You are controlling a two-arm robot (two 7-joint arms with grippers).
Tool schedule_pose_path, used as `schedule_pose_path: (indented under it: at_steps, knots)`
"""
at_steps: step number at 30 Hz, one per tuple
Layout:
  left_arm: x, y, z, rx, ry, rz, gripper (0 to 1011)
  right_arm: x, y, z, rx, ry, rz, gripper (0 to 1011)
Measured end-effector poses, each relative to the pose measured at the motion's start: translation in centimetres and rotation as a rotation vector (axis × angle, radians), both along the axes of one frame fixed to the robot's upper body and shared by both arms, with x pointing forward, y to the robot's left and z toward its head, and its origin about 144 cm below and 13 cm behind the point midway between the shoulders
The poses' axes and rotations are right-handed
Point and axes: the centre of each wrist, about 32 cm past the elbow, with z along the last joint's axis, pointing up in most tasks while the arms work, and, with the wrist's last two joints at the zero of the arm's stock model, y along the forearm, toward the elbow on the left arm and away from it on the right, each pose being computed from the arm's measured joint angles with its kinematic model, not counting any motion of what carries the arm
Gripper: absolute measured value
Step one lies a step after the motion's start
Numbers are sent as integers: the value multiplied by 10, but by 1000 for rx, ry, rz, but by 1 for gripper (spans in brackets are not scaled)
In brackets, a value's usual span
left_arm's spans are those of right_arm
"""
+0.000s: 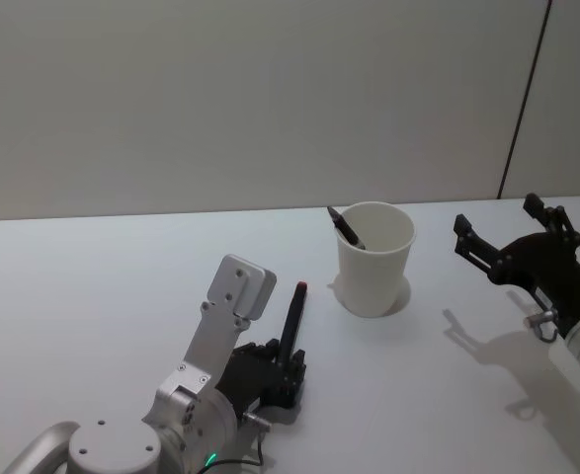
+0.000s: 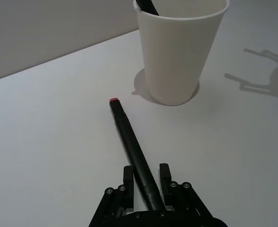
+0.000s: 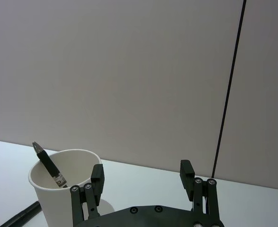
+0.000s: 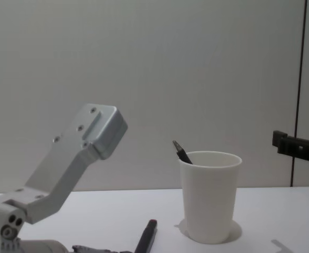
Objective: Place the pen into the pen holder.
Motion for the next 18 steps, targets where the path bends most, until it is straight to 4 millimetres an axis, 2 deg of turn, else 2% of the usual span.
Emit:
schedule_pose_path:
  at_steps: [6,18]
  knots:
    - [0,1,0,-4,-3,-11,187,0,0,0,0,0,0,1002]
    - [-1,1,1,-9,-10,-20,185,0,0,0,0,0,0,1001]
